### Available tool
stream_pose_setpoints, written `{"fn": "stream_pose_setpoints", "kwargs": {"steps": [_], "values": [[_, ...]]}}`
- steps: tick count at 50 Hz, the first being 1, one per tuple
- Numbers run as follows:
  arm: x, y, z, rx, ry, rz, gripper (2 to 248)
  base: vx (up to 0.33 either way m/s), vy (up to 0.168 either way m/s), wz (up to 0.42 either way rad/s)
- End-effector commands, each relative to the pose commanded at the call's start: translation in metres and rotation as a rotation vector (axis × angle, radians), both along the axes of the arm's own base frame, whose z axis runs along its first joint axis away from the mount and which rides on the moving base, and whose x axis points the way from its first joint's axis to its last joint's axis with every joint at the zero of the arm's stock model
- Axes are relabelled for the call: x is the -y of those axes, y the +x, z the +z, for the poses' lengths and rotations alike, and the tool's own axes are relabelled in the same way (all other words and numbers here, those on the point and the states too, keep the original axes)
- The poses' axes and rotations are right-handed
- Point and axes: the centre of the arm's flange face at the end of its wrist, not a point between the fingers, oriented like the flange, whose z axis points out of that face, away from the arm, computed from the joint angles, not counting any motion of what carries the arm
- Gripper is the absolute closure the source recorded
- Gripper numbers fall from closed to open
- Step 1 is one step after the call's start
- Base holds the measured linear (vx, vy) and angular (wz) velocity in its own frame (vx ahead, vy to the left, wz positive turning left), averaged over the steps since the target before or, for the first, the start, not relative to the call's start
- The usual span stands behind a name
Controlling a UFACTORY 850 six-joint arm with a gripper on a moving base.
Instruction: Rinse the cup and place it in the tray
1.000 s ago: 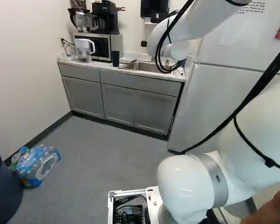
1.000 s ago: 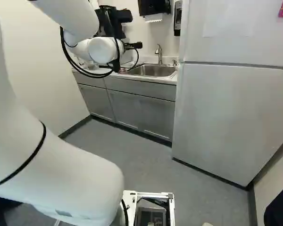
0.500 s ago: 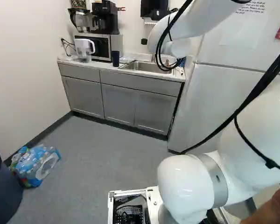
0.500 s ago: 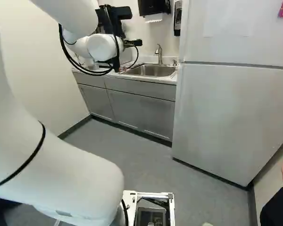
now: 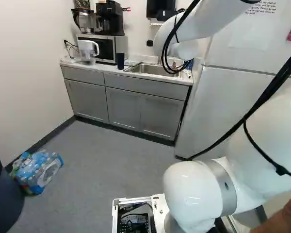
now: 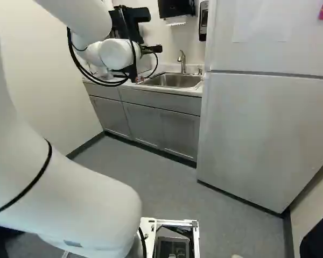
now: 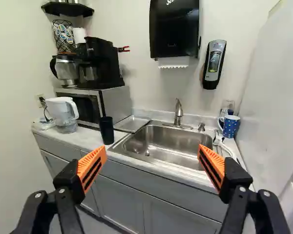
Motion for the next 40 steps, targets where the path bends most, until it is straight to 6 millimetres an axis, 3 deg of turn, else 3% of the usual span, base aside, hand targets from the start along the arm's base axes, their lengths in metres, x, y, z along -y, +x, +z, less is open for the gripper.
{"fn": "stream_pose_setpoints", "kwargs": {"steps": [40], "values": [[0.0,0.0,0.0,0.0,0.0,0.0,3,0.043,0.001,-0.006]]}}
